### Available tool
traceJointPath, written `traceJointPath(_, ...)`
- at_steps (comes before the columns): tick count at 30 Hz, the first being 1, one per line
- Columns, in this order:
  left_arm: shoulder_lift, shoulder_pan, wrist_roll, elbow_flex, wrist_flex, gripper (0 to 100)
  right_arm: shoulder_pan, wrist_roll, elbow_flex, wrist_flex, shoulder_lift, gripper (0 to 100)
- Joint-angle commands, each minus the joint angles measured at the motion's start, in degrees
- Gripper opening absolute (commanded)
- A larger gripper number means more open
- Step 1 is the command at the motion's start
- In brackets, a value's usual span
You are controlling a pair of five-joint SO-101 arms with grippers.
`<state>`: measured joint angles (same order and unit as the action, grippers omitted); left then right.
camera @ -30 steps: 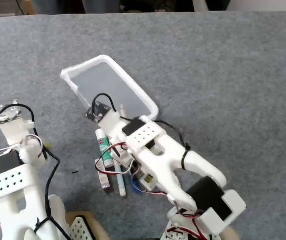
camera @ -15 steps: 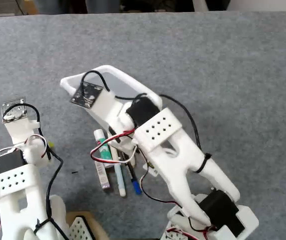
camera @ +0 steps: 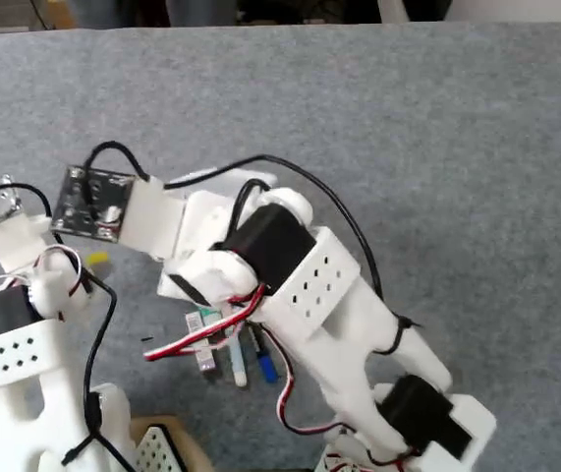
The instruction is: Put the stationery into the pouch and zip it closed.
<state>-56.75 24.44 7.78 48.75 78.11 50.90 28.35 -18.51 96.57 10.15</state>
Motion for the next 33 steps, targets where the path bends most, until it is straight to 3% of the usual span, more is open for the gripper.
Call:
traceJointPath(1, 0.0, -2.2, 1.9, -9.7, 6.1, 37, 1.8, 0.5, -11.9, 4.0, -3.5, 1.2)
traceJointPath(10, 0.5, -2.6, 1.9, -28.7, 15.7, 37, 5.2, 0.5, -19.6, 4.6, -5.6, 1.2)
traceJointPath(21, 0.2, -2.5, 4.4, -31.5, 16.8, 37, 5.1, 0.5, -11.6, 4.6, -1.7, 1.2)
traceJointPath(24, 0.4, -2.9, 4.4, -36.4, 20.8, 37, 3.2, 0.5, -11.4, 3.8, -1.9, 1.2)
traceJointPath(28, 0.1, -7.0, 4.4, -42.3, 22.9, 37, -0.2, 0.5, -11.4, 2.9, -3.0, 1.2)
traceJointPath(33, 0.1, -11.5, 4.5, -41.3, 22.9, 37, -0.4, 0.5, -11.5, 2.7, -3.4, 1.2)
